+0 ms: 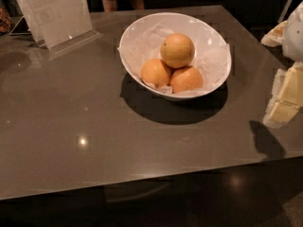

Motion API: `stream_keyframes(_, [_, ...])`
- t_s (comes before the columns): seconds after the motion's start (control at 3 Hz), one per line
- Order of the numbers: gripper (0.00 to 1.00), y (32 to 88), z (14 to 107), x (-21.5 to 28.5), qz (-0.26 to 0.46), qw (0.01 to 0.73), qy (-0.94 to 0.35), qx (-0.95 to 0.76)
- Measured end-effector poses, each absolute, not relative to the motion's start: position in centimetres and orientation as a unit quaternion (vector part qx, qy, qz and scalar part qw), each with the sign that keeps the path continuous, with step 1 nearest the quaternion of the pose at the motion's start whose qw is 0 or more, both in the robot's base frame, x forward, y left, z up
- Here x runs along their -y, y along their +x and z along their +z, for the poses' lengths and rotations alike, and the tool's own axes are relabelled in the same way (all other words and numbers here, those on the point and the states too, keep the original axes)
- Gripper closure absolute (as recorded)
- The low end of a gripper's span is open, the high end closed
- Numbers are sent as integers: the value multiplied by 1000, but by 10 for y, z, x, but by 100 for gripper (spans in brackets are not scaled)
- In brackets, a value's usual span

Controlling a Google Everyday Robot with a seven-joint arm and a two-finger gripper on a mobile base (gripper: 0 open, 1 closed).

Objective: Pick orange from white bowl

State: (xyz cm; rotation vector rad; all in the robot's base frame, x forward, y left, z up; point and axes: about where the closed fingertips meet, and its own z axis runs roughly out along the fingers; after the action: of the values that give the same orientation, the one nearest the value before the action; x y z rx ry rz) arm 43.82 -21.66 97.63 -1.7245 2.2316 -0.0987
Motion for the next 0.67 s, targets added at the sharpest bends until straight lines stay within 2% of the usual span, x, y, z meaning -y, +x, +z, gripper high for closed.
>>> stream_keyframes(0.67, [0,450,984,210,-25,180,-611,-770])
